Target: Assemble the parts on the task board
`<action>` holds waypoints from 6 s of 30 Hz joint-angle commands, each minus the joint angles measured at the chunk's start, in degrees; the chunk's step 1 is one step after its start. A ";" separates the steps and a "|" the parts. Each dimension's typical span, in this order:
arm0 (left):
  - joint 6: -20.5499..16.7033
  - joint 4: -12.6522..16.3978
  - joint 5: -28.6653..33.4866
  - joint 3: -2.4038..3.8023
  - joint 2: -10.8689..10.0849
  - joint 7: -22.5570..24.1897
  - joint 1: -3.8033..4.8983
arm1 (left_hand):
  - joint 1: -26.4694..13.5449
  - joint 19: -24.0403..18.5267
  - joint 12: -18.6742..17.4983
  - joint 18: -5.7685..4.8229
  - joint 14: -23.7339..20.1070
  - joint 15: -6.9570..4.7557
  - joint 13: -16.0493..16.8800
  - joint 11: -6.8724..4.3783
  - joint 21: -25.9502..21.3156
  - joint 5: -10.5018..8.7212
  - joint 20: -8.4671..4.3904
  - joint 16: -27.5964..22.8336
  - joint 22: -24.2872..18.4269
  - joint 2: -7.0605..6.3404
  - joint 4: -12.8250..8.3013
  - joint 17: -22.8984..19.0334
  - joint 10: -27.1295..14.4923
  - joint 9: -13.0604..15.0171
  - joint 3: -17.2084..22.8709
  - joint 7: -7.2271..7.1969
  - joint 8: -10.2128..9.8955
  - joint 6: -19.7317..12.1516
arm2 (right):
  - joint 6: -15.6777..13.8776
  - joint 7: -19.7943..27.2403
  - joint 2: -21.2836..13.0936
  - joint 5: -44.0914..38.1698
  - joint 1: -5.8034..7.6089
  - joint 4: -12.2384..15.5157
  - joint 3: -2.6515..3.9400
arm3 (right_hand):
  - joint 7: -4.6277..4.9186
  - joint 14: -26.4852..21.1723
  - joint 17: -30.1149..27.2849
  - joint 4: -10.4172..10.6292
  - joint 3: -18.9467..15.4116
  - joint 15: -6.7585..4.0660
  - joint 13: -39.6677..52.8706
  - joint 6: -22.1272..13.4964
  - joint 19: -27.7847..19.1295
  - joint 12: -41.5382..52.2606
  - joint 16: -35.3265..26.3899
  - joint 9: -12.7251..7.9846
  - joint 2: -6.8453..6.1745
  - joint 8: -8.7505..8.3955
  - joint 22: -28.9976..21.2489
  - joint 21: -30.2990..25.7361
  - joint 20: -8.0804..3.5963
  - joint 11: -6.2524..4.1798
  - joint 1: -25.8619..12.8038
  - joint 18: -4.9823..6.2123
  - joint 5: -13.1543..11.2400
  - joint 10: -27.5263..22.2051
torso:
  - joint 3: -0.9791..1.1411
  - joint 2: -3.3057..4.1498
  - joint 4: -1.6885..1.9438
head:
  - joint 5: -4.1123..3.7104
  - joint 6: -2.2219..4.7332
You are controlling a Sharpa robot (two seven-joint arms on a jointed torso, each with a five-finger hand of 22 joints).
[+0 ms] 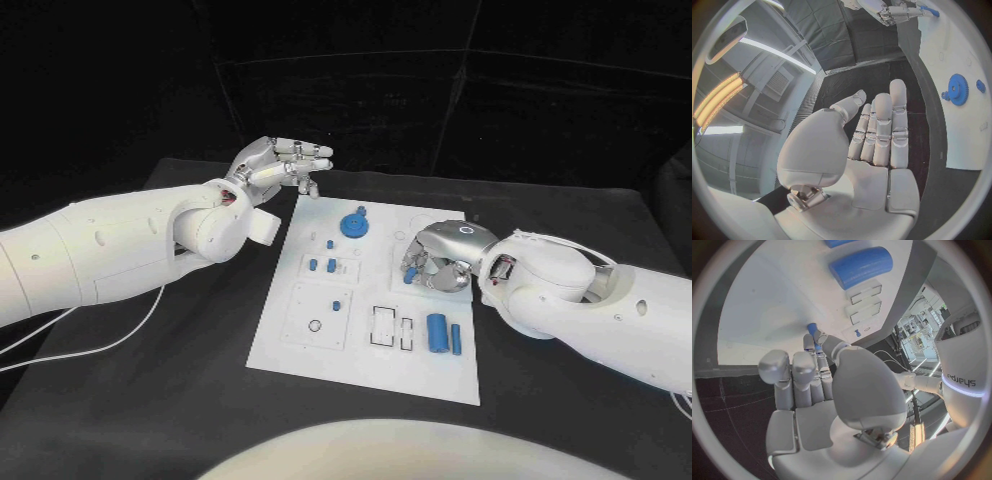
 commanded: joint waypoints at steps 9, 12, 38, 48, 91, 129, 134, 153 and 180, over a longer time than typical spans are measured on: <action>0.75 -0.25 0.20 0.03 -0.02 -0.06 0.07 | 0.40 -0.23 0.35 0.74 -0.37 -0.01 -0.09 0.19 -0.33 -0.15 0.10 0.34 -0.08 0.46 0.00 -0.09 -0.44 -0.01 -0.50 -0.01 0.29 -0.37 | -6.93 0.79 -4.62 8.97 0.28 7.11 0.22 | -0.03 1.21 0.02 0.77 0.55 -0.42 -0.01 1.04 0.35 -0.95 0.48 0.33 -0.55 -0.03 0.32 0.53 -0.15 -0.06 -1.78 -0.81 -0.21 0.54 | -0.05 -0.09 -0.03 | 0.08 0.24; 0.79 -0.35 0.20 0.03 0.10 -0.07 0.06 | 0.40 -0.23 0.35 0.74 -0.37 -0.01 -0.09 0.19 -0.33 -0.15 0.10 0.34 -0.08 0.46 0.00 -0.09 -0.44 -0.01 -0.50 -0.01 0.29 -0.37 | -7.66 1.35 -4.91 11.04 0.47 8.68 0.27 | -0.03 1.22 0.13 0.81 0.56 -0.42 -0.01 1.03 0.38 -0.98 0.58 0.33 -0.59 -0.05 0.41 0.57 -0.15 -0.06 -1.85 -0.83 -0.20 0.55 | -0.03 -0.10 0.01 | 0.19 0.27; 0.83 -0.80 0.20 0.03 1.10 -0.05 0.07 | 0.40 -0.23 0.35 0.74 -0.37 -0.01 -0.09 0.19 -0.33 -0.15 0.10 0.34 -0.08 0.46 0.00 -0.09 -0.44 -0.01 -0.50 -0.01 0.29 -0.37 | -2.70 5.73 14.14 8.59 -2.13 0.08 -1.36 | 0.14 1.21 0.34 0.86 1.06 -0.34 -0.08 0.75 0.32 -1.57 0.86 0.20 -0.61 -0.41 0.54 0.73 -0.11 0.08 -1.94 -0.85 0.78 0.32 | -0.17 0.13 0.19 | 2.43 -0.41; 0.84 -0.83 0.20 0.04 1.21 -0.07 0.09 | 0.40 -0.23 0.35 0.74 -0.37 -0.01 -0.09 0.19 -0.33 -0.15 0.10 0.34 -0.08 0.46 0.00 -0.09 -0.44 -0.01 -0.50 -0.01 0.29 -0.37 | 0.25 4.60 16.40 6.24 -2.96 -1.73 -1.75 | 0.20 1.19 0.33 0.87 1.04 -0.30 -0.09 0.68 0.29 -1.70 0.89 0.17 -0.71 -0.49 0.55 0.75 -0.09 0.13 -2.05 -0.85 1.00 0.26 | -0.09 0.08 0.19 | 3.11 -0.76; 1.20 -0.99 0.20 0.04 1.41 -0.43 0.10 | 0.40 -0.23 0.35 0.74 -0.37 -0.01 -0.09 0.19 -0.33 -0.15 0.10 0.34 -0.08 0.46 0.00 -0.09 -0.44 -0.01 -0.50 -0.01 0.29 -0.37 | 1.49 1.19 18.91 -1.15 -3.59 -2.87 -3.66 | 1.28 0.91 0.20 0.76 0.71 0.65 -0.41 -2.84 -0.21 -4.36 1.05 -0.59 -2.24 -2.66 0.32 0.78 0.67 1.37 -3.18 -0.82 1.95 -3.03 | -0.12 0.03 0.13 | 3.22 -1.28; 1.80 -1.46 0.20 -0.10 1.03 -0.93 -0.02 | 0.37 -0.30 0.56 0.73 -0.62 0.06 -0.14 0.27 -0.52 -0.16 0.16 0.44 -0.21 0.56 0.03 -0.28 -0.85 -0.03 -0.80 0.03 0.37 -0.50 | -8.00 -10.39 -12.94 26.75 -1.75 12.59 -2.28 | -1.16 2.00 4.25 10.00 -21.51 -2.05 20.94 -5.87 2.99 25.33 5.72 1.10 -4.04 3.93 5.91 4.03 -1.66 -2.17 -11.74 -1.73 9.01 6.09 | 0.07 -0.87 -1.53 | -4.78 1.33; 1.88 -1.46 0.20 -0.18 0.93 -0.97 -0.06 | 0.30 -0.34 0.61 0.72 -0.68 0.08 -0.14 0.27 -0.56 -0.16 0.18 0.45 -0.24 0.58 0.08 -0.31 -0.88 -0.02 -0.88 0.02 0.41 -0.49 | -8.01 -15.77 -14.50 24.02 -1.94 13.48 -2.38 | -1.59 2.49 8.36 12.86 -26.12 -2.15 32.41 -5.94 3.99 34.67 9.16 1.85 -3.54 6.34 8.64 5.43 -1.94 -2.34 -12.32 -2.11 9.60 4.99 | 0.11 -1.09 -1.72 | -5.37 1.22; 2.07 -1.42 0.20 -0.25 0.46 -0.99 -0.11 | 0.30 -0.34 0.61 0.72 -0.68 0.08 -0.14 0.27 -0.56 -0.16 0.18 0.45 -0.24 0.58 0.08 -0.31 -0.88 -0.02 -0.88 0.02 0.41 -0.49 | -3.73 -20.72 -12.44 17.84 -3.33 14.11 -2.65 | -2.58 2.51 11.15 19.09 -34.36 -2.67 41.71 -5.72 4.39 39.71 11.65 5.56 -2.39 12.55 10.69 6.54 -2.19 -2.95 -11.33 -2.44 10.09 3.34 | 0.03 -0.82 -1.76 | -5.65 0.72; 2.51 -1.22 0.20 -0.26 0.06 -1.39 -0.11 | 0.22 -0.38 0.71 0.72 -0.77 0.10 -0.14 0.27 -0.64 -0.16 0.21 0.49 -0.28 0.62 0.15 -0.37 -0.95 -0.01 -1.01 0.00 0.48 -0.45 | 2.51 -24.34 -6.51 9.43 -5.37 11.17 -2.93 | -2.62 2.41 11.27 20.05 -35.62 -2.69 42.08 -6.50 4.51 38.94 11.76 6.91 -1.66 13.77 11.46 6.84 -2.23 -2.98 -10.40 -2.59 9.94 2.81 | -0.03 -0.88 -1.60 | -5.33 0.41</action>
